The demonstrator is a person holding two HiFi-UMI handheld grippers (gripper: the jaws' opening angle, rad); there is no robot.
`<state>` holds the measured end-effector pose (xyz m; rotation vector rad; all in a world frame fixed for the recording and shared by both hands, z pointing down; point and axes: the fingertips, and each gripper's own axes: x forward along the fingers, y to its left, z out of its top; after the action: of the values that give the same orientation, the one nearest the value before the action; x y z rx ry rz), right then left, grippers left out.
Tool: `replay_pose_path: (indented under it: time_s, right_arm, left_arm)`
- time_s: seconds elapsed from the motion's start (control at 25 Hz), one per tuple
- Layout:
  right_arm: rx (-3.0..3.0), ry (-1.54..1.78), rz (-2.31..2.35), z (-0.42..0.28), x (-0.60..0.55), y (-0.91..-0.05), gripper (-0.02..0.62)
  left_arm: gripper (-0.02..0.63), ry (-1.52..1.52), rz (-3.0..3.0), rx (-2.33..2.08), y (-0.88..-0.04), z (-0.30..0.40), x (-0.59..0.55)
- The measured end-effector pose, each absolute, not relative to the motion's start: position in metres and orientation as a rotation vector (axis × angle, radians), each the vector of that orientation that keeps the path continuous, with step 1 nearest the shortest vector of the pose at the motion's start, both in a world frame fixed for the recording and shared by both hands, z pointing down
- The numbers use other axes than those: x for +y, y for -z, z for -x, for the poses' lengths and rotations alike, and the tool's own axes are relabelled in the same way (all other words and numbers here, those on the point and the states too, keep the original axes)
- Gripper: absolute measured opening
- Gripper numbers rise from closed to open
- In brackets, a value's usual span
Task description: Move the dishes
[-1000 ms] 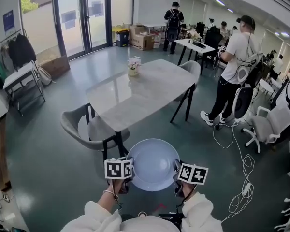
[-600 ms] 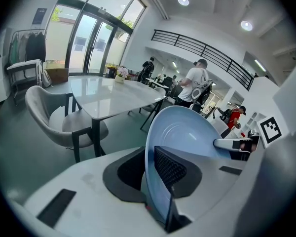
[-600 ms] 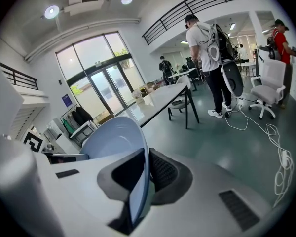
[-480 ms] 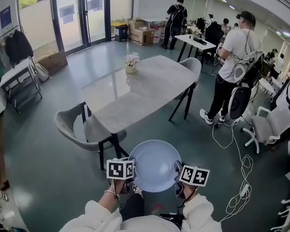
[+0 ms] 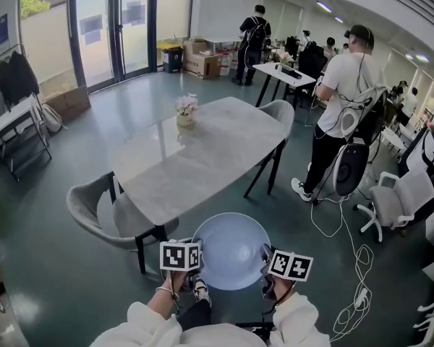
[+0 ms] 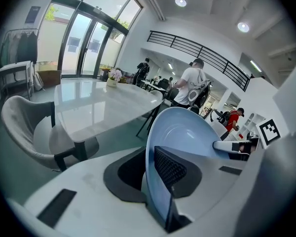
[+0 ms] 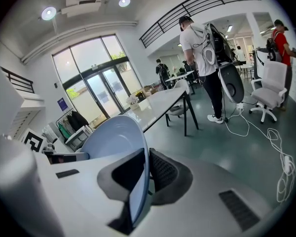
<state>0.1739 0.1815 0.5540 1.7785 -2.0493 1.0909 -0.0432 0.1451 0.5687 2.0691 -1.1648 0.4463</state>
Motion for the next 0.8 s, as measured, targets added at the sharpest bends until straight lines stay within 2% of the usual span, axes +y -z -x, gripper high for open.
replay_pose_path:
  time_s: [0.8]
  right_arm:
    - [-2.072, -1.108, -1.762, -0.183, 0.019, -0.546, 0.083]
  left_arm:
    - [0.042, -0.452, -2.070, -1.188, -0.556, 0.034, -0.016]
